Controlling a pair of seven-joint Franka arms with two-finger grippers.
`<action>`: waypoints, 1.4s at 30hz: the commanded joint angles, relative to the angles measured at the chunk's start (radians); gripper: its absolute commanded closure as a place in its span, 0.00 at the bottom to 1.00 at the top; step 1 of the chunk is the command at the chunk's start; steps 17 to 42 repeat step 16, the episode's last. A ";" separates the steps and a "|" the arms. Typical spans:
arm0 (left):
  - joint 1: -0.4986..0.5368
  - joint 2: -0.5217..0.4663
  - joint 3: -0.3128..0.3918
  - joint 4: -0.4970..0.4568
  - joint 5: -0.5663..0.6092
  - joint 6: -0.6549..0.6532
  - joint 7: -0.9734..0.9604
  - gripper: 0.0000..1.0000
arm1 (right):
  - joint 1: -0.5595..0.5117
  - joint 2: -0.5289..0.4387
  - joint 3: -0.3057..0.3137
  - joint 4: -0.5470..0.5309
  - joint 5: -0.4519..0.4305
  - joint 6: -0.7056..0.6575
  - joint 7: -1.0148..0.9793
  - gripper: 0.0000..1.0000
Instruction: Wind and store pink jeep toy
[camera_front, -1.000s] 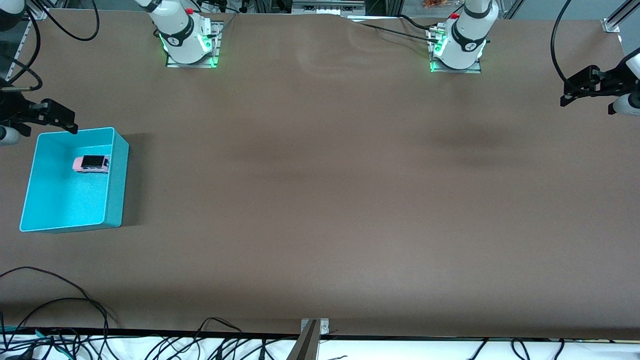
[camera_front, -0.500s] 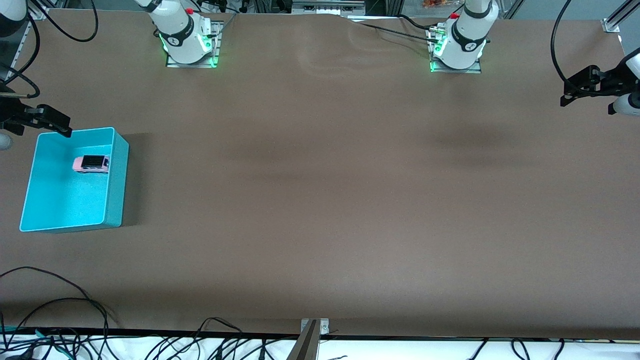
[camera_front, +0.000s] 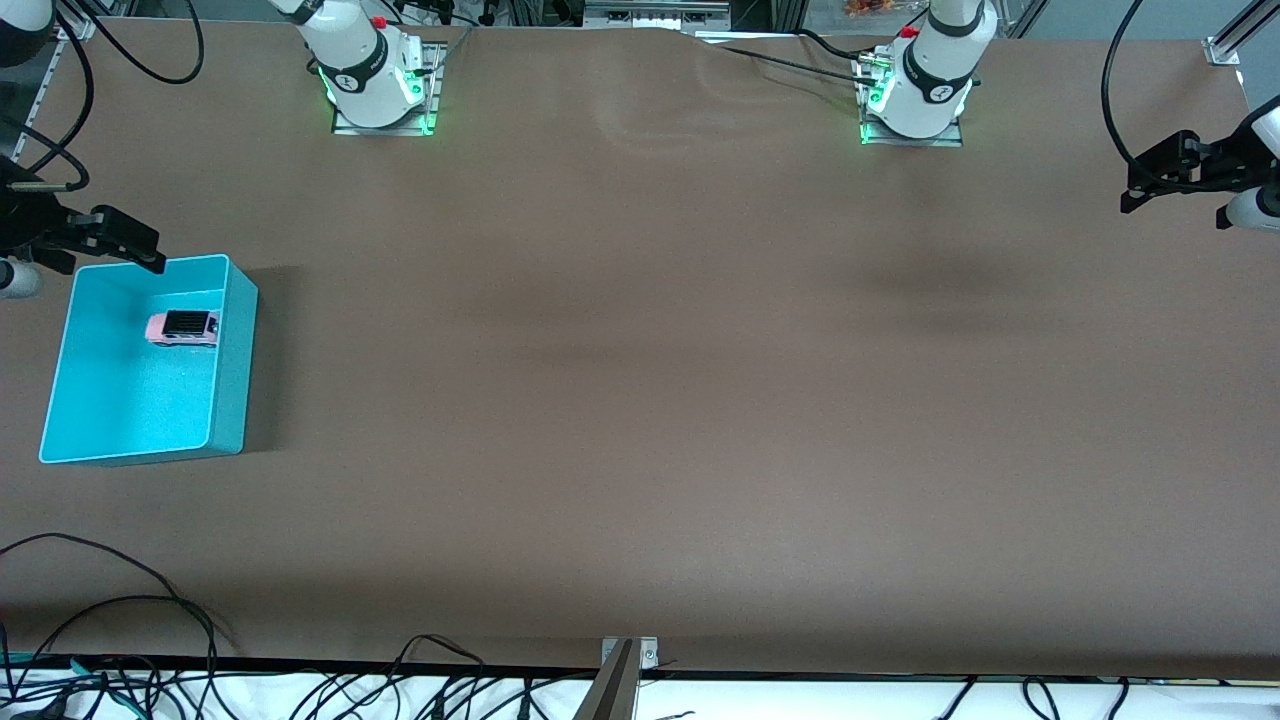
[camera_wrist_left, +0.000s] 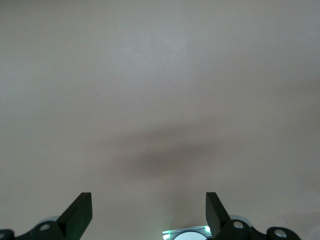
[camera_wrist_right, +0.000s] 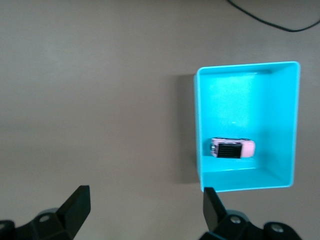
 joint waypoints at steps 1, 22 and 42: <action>0.000 0.014 -0.003 0.032 0.007 -0.009 0.003 0.00 | 0.002 0.014 -0.011 0.033 0.065 -0.014 -0.020 0.00; 0.000 0.014 -0.003 0.032 0.007 -0.009 0.003 0.00 | 0.004 0.014 -0.005 0.030 0.051 0.035 -0.081 0.00; 0.000 0.014 -0.003 0.032 0.007 -0.009 0.003 0.00 | 0.004 0.014 -0.005 0.030 0.051 0.035 -0.081 0.00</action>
